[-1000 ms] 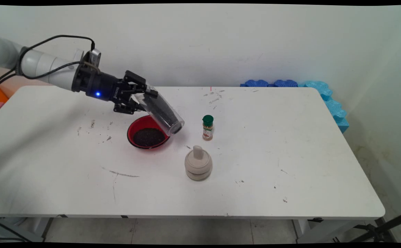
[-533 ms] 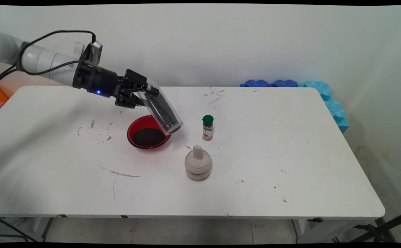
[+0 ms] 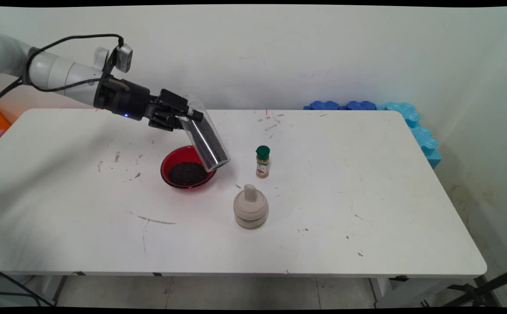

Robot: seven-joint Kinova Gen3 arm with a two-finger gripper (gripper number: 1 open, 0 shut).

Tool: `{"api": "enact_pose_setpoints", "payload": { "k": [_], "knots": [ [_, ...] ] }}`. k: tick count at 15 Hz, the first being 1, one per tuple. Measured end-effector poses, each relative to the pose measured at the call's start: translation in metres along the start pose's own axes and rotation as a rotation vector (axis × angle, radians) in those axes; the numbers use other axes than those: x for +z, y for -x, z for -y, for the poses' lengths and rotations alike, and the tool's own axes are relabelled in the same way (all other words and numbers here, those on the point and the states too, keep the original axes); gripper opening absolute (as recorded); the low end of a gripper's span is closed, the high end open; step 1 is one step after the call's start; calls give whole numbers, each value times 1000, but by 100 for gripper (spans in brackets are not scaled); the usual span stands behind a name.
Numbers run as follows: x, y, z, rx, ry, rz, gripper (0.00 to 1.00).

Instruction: Pour the black seasoning powder in the red bowl

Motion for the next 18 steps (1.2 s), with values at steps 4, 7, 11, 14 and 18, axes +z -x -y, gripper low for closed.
{"api": "enact_pose_setpoints", "payload": {
  "k": [4,7,11,14,18],
  "knots": [
    [0,-2,-7,183,-2,7,0],
    [1,-4,-11,273,-5,8,0],
    [1,-7,-16,362,-10,7,0],
    [1,-10,-19,402,-12,0,0],
    [1,-14,-24,498,-17,-1,0]
  ]
}}
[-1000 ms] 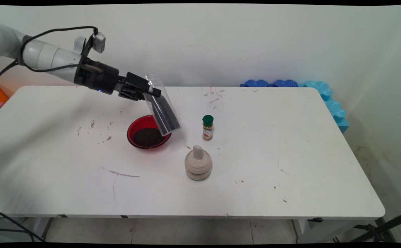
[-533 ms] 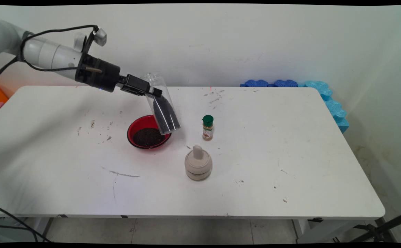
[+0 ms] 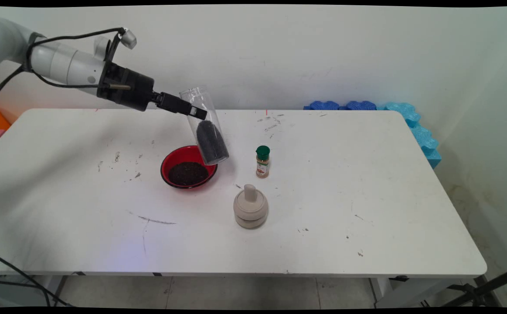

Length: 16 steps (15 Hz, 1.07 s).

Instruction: Pour the black seasoning powder in the red bowl

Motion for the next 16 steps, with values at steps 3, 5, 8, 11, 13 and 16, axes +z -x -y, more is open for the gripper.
{"api": "enact_pose_setpoints", "payload": {
  "k": [3,5,8,11,13,16],
  "knots": [
    [1,-2,-3,84,1,8,0],
    [1,-4,-5,148,1,13,0],
    [2,-8,-10,280,4,22,0],
    [2,-12,-14,397,2,31,0],
    [2,-15,-15,463,-6,34,0],
    [2,-20,-17,535,-22,35,0]
  ]
}}
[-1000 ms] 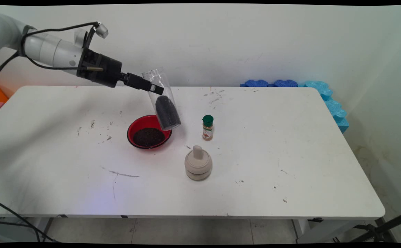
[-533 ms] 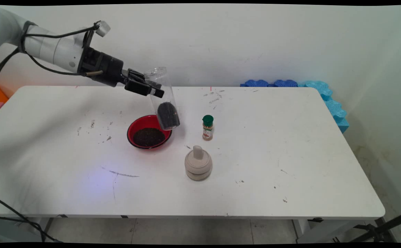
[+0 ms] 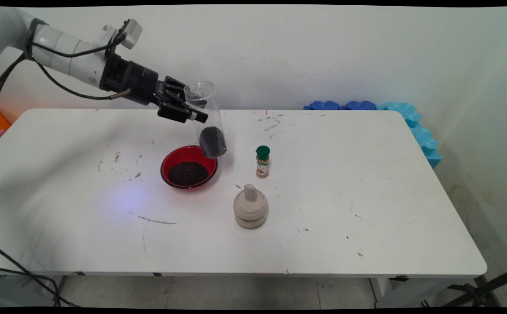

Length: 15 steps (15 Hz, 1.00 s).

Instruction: Pour the black seasoning powder in the red bowl, then place the picked object on the table

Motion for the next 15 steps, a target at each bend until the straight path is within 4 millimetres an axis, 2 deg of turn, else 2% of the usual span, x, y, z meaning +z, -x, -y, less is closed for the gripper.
{"api": "enact_pose_setpoints", "payload": {
  "k": [15],
  "knots": [
    [-12,-16,1,50,-61,80,0]
  ]
}}
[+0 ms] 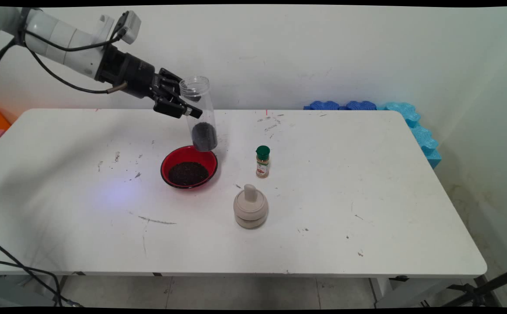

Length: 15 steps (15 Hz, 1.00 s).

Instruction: Place the picked object on the table

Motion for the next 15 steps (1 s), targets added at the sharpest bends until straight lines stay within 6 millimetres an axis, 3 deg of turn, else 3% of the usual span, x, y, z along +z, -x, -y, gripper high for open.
{"api": "enact_pose_setpoints", "payload": {
  "k": [7,15],
  "knots": [
    [0,-3,12,-12,-30,18,0],
    [7,-1,53,-58,-105,20,0]
  ]
}}
